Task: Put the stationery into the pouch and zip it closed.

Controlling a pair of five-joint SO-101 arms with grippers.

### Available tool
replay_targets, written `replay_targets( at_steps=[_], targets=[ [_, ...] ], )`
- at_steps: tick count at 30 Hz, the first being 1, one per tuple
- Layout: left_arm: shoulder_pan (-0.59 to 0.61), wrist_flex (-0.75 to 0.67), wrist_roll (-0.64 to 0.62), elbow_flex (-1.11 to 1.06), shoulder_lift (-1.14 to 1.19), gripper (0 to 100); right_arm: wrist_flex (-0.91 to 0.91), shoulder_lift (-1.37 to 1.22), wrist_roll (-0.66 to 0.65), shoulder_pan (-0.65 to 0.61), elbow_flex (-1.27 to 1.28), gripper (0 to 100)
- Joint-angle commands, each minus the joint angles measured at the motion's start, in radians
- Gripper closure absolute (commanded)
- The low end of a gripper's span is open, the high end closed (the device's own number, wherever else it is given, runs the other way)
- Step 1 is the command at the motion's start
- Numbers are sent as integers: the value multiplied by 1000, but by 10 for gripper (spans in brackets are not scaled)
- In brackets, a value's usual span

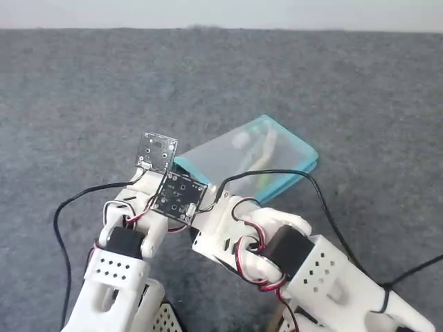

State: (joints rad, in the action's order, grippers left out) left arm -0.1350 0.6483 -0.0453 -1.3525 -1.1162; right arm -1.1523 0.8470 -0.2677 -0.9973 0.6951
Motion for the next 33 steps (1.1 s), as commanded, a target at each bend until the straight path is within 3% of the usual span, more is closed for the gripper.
replay_targets(
  at_steps=[1, 6, 10, 14, 22, 29, 33],
  targets=[
    [-14, -29, 12, 7, -3, 989, 104, -15, 0, 42, -89, 991],
    [-6, -31, 12, -2, -3, 989, 148, -59, 17, 59, -98, 958],
    [-6, -31, 12, -2, -5, 989, -16, -51, 8, 61, -155, 779],
    [3, -31, 12, -1, -5, 989, -222, 39, -147, 59, -213, 622],
    [104, -52, 9, 19, -5, 989, -455, 329, -307, 61, -97, 633],
    [114, -52, 8, 25, -5, 989, -423, 429, -305, 74, 74, 632],
    [112, -52, 8, 25, -5, 989, -236, 418, -282, 203, 178, 631]
  ],
)
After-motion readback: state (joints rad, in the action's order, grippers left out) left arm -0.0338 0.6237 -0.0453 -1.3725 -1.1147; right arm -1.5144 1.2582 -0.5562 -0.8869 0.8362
